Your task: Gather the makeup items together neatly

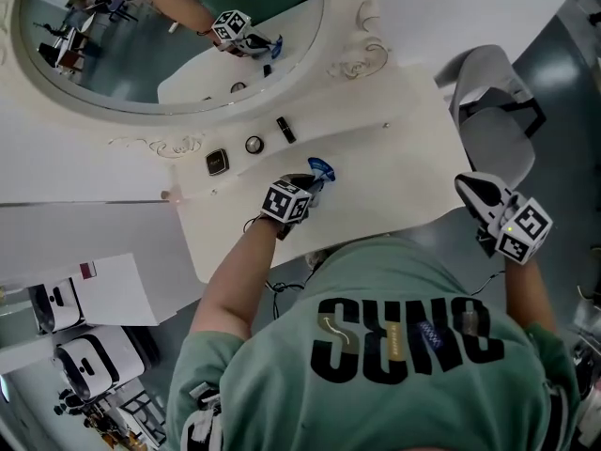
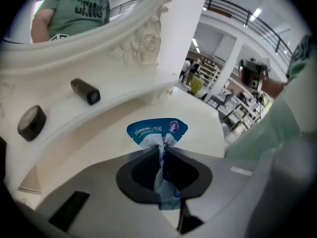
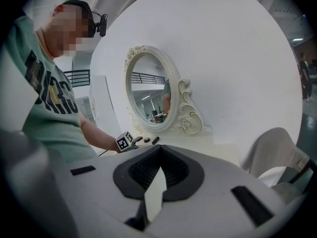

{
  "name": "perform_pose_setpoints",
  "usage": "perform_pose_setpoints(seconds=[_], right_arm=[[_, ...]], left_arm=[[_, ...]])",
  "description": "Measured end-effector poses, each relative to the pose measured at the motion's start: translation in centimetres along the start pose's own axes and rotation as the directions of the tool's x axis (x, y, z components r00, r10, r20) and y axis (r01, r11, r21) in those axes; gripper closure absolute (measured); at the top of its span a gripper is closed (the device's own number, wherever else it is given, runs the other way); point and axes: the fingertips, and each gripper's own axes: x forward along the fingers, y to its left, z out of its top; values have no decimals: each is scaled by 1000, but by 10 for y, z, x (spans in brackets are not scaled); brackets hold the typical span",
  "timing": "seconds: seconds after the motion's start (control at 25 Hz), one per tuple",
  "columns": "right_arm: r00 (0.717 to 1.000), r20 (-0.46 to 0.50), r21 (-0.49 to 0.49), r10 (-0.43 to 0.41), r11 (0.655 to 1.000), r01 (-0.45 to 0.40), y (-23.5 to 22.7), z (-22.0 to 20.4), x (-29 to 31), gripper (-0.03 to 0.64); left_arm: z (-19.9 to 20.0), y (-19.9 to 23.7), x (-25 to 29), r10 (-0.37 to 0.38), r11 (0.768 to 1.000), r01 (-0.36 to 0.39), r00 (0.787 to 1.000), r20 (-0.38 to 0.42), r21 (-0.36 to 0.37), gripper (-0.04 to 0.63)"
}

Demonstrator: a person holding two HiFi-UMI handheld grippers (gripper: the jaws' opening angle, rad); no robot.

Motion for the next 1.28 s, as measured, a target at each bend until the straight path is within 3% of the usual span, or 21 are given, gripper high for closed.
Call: perform_pose_setpoints(seconds=[0.16,0.28,0.36,0.56,0.84,1.04,1.28], right_arm=[[1000,5,-10,24,1000,-24,2,5,3,623],[999,10,-16,36,999,-36,6,7,4,623],[999,7,-16,38,999,-38,7,7,2,623],[1000,5,-6,23,1000,-23,4,3,-8,623],[1000,-7,11,-13,1000,13,-2,-7,-25,623],[1000,-12,18,-23,1000,23,-5,-10,-32,623],[1000,-2,14,-23,1000,23,-6,-7,-34,623]], left_arm=[[83,-13,-31,38,989,-6,977,210,-150,549],[127,-1,-44,116,969,-47,954,277,-242,549],[144,12,-45,170,947,-78,944,283,-311,549],[159,48,-31,283,866,-143,930,234,-479,549],[160,75,-7,333,757,-138,922,196,-639,546],[166,83,3,357,726,-145,915,188,-672,477],[170,83,5,352,726,-117,910,220,-678,331]])
